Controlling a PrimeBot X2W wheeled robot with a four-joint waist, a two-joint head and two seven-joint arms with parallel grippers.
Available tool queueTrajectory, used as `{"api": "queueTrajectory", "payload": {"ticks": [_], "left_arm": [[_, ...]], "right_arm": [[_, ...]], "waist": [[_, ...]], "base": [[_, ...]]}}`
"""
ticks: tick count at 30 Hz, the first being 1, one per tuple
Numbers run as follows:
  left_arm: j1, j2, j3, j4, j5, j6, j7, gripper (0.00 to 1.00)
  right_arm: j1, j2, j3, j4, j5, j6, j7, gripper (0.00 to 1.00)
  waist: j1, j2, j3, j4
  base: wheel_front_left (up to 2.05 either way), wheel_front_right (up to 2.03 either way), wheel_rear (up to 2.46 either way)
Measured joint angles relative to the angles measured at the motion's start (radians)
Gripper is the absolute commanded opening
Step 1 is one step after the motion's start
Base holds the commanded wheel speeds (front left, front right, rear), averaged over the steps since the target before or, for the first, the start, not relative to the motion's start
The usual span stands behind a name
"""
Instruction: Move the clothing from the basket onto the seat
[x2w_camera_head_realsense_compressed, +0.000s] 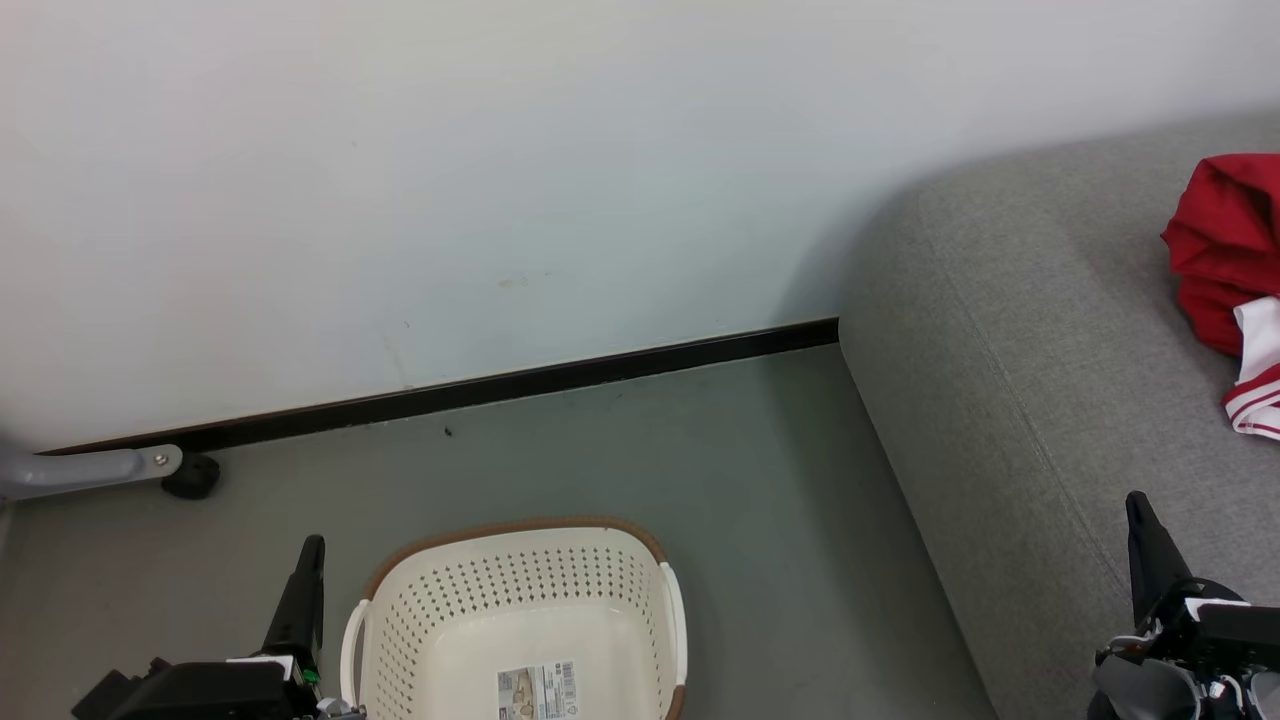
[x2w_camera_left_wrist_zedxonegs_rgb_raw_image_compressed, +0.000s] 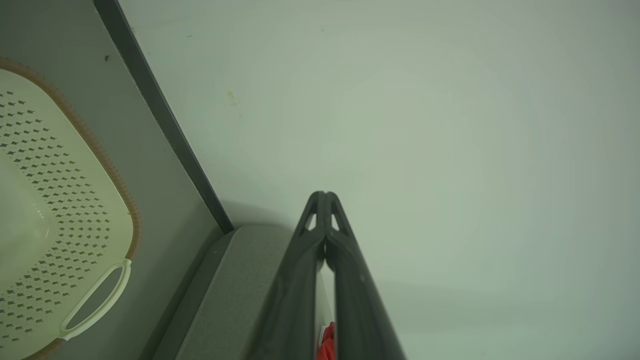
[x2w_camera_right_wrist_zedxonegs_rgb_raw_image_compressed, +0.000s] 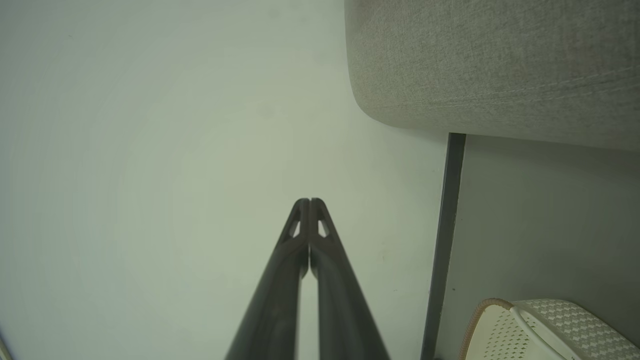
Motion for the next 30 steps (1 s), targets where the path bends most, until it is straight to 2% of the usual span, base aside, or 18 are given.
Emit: {"api": "queueTrajectory", "payload": {"ticks": [30], "left_arm": [[0.0, 0.0, 0.0, -0.002, 0.0, 0.0, 0.0, 0.0]], "right_arm": [[0.0, 0.0, 0.0, 0.0, 0.0, 0.0, 0.0, 0.0]], "waist": [[0.0, 0.0, 0.0, 0.0]], "base": [[0.0, 0.0, 0.0]]}}
